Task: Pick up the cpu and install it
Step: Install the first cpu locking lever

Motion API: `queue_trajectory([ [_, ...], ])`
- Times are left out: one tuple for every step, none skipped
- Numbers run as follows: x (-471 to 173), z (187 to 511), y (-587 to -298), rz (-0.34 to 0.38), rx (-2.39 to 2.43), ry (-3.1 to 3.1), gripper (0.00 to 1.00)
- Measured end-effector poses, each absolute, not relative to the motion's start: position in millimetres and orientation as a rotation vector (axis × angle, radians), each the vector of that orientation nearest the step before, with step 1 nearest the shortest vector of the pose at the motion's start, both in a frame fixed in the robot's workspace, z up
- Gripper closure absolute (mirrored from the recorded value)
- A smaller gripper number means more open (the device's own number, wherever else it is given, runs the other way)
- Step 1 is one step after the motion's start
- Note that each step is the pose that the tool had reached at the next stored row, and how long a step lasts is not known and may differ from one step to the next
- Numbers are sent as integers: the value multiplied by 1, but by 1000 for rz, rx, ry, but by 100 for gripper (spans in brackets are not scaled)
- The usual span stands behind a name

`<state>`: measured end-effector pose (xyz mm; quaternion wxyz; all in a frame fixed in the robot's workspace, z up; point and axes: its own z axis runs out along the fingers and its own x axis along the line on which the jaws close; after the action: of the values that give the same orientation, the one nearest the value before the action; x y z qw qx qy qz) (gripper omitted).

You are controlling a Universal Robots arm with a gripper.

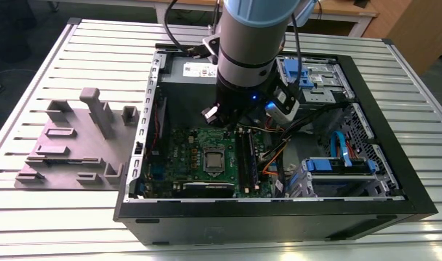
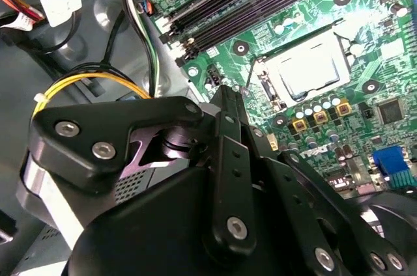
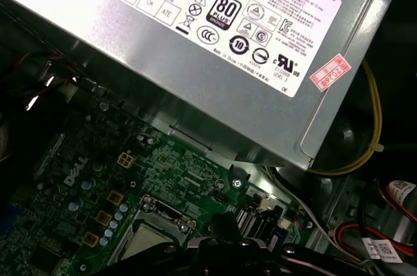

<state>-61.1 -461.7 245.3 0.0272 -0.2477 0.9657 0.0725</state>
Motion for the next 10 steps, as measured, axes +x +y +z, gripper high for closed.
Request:
queue_trajectory([
  [-61,245,-462,218,-769,2984,90],
  [-61,244,-462,211,-772,2986,90],
  [-61,244,-462,205,-776,2989,90],
  [-61,244,-462,199,-780,2991,90],
  [-61,243,-462,194,-783,2993,90],
  [-61,243,-462,190,-787,2995,90],
  [-61,243,-462,186,-789,2996,90],
  [-61,242,-462,181,-790,2999,90],
  [-61,242,-462,175,-791,3001,90],
  [-61,242,-462,169,-792,3003,90],
])
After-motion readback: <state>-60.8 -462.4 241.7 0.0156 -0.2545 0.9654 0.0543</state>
